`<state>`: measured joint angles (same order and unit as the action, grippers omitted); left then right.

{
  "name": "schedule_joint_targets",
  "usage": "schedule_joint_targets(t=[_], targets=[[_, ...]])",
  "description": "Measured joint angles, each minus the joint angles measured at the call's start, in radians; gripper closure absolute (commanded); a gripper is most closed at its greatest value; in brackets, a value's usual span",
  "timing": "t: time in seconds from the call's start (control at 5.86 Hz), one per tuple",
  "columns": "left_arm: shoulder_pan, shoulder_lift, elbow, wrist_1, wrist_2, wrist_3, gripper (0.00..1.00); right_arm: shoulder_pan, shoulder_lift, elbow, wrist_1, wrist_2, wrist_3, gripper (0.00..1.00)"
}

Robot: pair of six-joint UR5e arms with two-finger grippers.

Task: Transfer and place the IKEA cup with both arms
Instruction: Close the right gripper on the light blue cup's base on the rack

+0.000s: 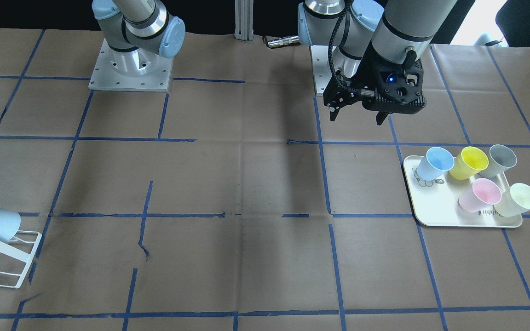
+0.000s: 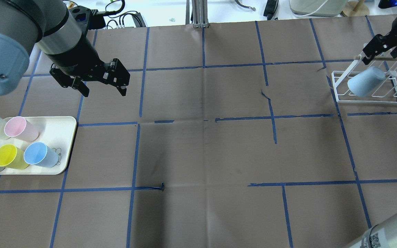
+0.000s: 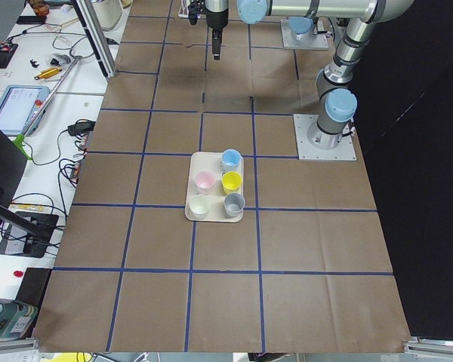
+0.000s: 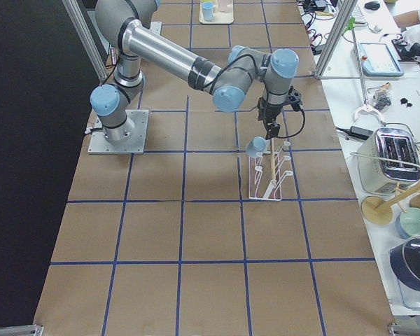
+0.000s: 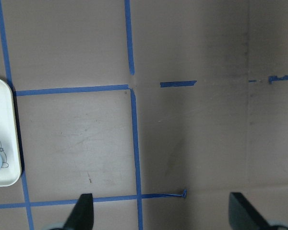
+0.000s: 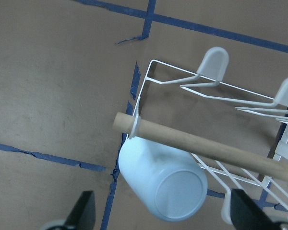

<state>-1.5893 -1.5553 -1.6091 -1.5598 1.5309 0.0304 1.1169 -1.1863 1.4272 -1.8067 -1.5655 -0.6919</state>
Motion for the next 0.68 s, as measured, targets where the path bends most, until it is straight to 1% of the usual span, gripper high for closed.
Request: schedule_joint_targets(t=[0.34, 0.68], targets=[[0.000, 0.000, 0.001, 0.000, 0.000, -0.001, 0.02, -0.010, 0.030, 0.006, -0.004, -0.002, -0.023, 0.00], [0.000, 0.000, 0.000, 0.000, 0.000, 0.000, 0.02, -0.011, 0.037, 0.027, -0.003, -0.001, -0.013, 0.00]])
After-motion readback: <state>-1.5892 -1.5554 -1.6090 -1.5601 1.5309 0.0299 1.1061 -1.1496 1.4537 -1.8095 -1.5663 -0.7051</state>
